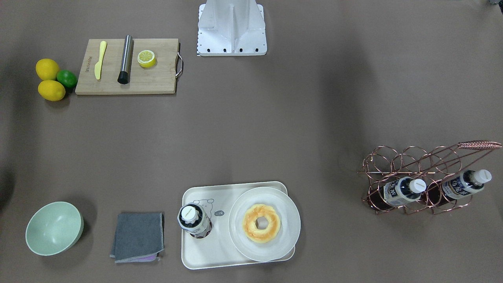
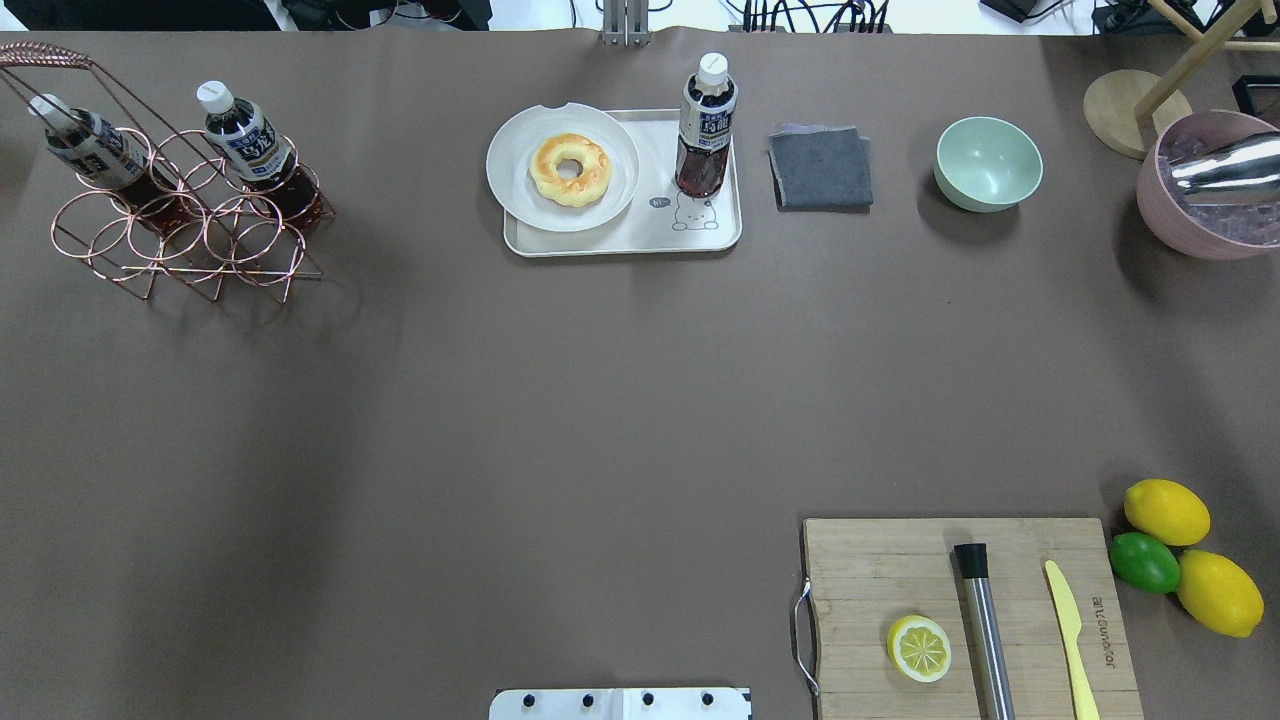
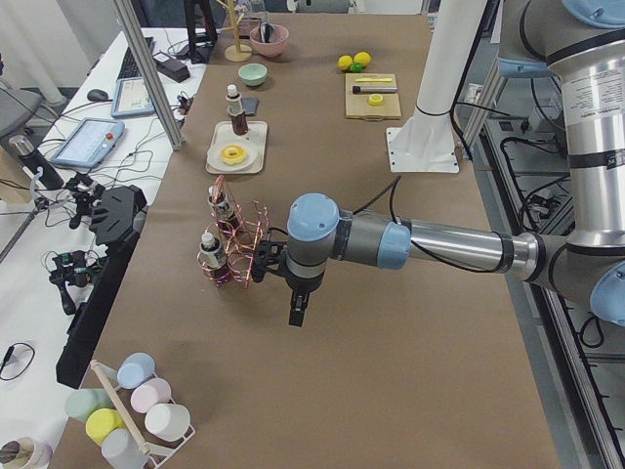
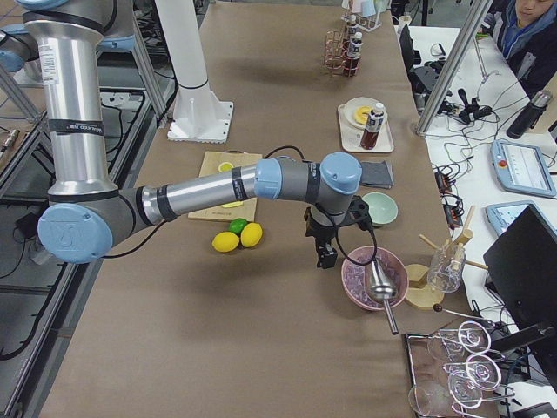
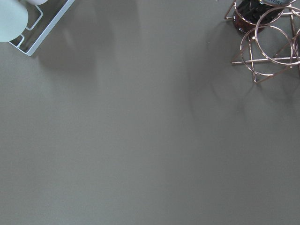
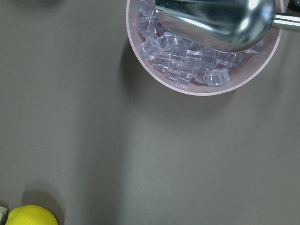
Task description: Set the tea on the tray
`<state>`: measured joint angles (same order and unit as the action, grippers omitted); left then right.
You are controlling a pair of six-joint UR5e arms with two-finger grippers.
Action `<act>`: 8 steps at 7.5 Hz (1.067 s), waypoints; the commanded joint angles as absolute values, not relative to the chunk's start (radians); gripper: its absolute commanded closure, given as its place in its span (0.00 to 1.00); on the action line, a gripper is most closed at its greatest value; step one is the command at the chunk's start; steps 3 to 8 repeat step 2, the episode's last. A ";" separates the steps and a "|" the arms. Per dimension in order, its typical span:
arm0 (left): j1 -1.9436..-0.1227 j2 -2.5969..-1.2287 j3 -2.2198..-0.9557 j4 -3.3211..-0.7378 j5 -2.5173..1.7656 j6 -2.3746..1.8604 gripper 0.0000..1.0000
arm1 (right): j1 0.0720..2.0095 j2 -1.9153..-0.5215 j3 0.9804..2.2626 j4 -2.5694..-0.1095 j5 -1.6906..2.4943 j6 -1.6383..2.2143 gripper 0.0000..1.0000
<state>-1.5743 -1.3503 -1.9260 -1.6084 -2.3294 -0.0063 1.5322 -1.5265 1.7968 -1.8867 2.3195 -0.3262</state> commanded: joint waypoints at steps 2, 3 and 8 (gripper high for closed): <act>-1.574 -1.348 -1.910 -1.644 -2.329 -0.008 0.03 | 1.532 -1.557 1.795 -1.884 2.319 -0.331 0.00; -1.574 -1.348 -1.910 -1.644 -2.329 -0.008 0.03 | 1.532 -1.557 1.795 -1.884 2.319 -0.331 0.00; -1.574 -1.348 -1.910 -1.644 -2.329 -0.008 0.03 | 1.532 -1.557 1.795 -1.884 2.319 -0.331 0.00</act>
